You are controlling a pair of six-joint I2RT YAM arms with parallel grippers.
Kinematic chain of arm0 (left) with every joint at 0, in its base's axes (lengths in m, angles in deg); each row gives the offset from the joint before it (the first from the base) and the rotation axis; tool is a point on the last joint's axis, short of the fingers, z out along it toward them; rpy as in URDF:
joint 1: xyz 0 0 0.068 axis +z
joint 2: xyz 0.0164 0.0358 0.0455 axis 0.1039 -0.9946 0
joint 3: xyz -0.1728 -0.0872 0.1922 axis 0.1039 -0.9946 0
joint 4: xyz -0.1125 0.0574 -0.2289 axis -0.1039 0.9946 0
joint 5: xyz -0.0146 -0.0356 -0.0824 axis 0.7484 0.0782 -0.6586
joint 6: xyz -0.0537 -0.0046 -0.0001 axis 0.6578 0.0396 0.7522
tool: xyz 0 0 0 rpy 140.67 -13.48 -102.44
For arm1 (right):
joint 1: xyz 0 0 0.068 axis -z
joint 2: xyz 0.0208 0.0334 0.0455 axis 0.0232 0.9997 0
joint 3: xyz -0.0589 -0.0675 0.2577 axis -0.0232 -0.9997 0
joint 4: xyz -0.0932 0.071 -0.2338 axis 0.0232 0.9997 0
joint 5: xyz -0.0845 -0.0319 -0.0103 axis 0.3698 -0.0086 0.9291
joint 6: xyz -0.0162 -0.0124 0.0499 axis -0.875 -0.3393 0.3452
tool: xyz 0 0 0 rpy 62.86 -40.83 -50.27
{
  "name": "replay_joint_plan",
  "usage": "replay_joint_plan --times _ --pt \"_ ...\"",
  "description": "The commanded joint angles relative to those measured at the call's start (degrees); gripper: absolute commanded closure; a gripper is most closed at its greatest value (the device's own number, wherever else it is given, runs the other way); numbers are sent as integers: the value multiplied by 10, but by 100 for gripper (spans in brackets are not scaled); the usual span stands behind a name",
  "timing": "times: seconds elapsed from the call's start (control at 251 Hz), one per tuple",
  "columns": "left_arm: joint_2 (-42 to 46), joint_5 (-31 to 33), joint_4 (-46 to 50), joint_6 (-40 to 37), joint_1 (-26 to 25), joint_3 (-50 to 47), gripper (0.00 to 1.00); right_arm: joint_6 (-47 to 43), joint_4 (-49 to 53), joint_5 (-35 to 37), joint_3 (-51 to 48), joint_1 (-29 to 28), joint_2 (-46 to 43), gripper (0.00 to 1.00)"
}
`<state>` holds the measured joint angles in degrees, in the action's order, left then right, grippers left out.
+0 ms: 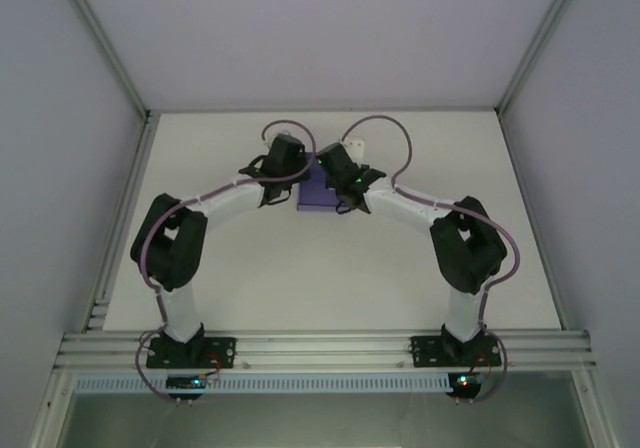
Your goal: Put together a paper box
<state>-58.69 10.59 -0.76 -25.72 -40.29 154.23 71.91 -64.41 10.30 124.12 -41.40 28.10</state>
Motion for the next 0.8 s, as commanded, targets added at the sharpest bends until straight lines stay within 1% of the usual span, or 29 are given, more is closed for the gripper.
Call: replay_joint_plan --times 0.0,0.16,0.172,0.315,0.451,0.535,0.607,0.671,0.71,0.794 --pt "-2 -61 6 28 -52 -23 100 4 -45 -43 -35 -30 3 100" --pt "19 -16 -1 11 -67 -79 100 -7 -32 -24 -71 -43 -9 100" --pt "21 -13 -2 12 -67 -85 100 -7 -33 -22 -86 -43 -10 100" --pt "49 -25 -65 -8 -75 -153 100 -5 -43 -6 -118 -49 -15 100" --pt "57 4 -64 -28 -87 -183 100 -1 -46 11 -138 -60 -17 100" --pt "57 13 -61 -33 -90 -190 100 25 -44 7 -139 -64 -18 100" --pt "55 25 -30 -14 -91 -176 100 78 -47 13 -128 -69 -14 100" --pt "54 20 -34 2 -96 -176 100 110 -47 10 -113 -77 -8 100" --pt "54 6 -43 5 -97 -179 100 130 -35 0 -102 -82 -5 100" --pt "61 -1 -35 6 -98 -173 100 137 -25 -15 -82 -83 -2 100"
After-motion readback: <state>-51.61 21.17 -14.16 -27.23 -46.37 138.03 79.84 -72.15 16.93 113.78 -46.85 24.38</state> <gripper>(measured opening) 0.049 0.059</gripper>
